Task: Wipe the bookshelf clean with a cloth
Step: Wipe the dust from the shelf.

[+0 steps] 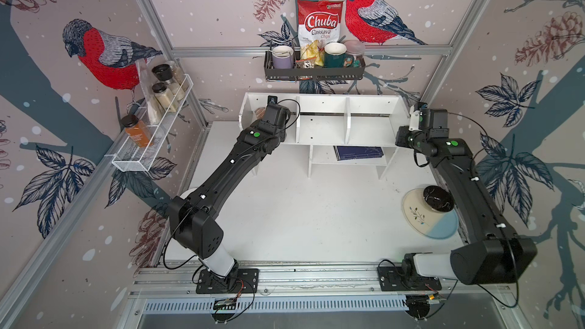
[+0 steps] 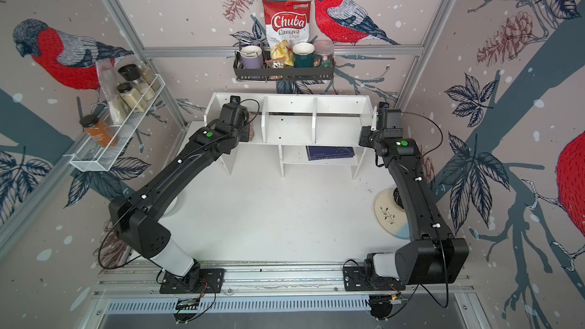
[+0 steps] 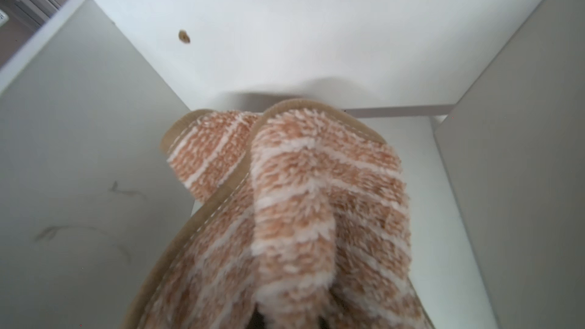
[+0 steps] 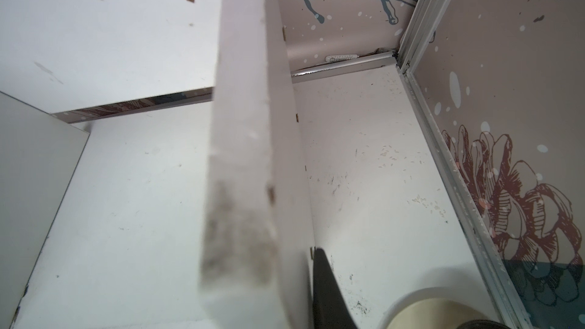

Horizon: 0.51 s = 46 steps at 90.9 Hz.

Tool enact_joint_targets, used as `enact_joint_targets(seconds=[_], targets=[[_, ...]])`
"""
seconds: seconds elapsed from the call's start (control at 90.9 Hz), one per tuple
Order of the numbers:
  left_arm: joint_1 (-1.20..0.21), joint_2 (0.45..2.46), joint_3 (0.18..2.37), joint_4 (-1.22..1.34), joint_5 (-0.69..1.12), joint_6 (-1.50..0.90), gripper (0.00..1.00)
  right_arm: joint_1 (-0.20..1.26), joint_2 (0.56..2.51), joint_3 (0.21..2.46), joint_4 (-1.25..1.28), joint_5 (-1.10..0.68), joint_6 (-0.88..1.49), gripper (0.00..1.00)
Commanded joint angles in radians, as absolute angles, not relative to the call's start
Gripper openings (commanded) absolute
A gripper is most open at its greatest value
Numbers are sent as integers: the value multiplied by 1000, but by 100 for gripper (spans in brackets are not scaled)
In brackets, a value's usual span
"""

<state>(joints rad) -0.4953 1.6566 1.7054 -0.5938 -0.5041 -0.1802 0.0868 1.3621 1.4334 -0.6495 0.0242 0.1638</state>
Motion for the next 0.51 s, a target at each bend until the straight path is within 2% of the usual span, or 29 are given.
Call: enact_joint_targets(seconds=[0.0, 0.066, 0.264, 0.374, 0.495], targets=[[-484, 1692, 1817, -556, -429, -204, 0, 87, 1364, 1443, -673, -129, 321, 0], [-478, 1724, 1894, -559, -379, -206, 0, 88, 1362, 1447, -672, -137, 323, 0], [-444, 1810, 2089, -648, -432, -208, 0, 87, 1368, 1466, -682, -142, 319, 0], [-413, 1779, 2060, -673, -523, -190, 0, 85, 1365, 1473, -686, -141, 318, 0], [-393, 1708, 1926, -632, -589, -152, 0, 81, 1365, 1467, -679, -143, 318, 0]])
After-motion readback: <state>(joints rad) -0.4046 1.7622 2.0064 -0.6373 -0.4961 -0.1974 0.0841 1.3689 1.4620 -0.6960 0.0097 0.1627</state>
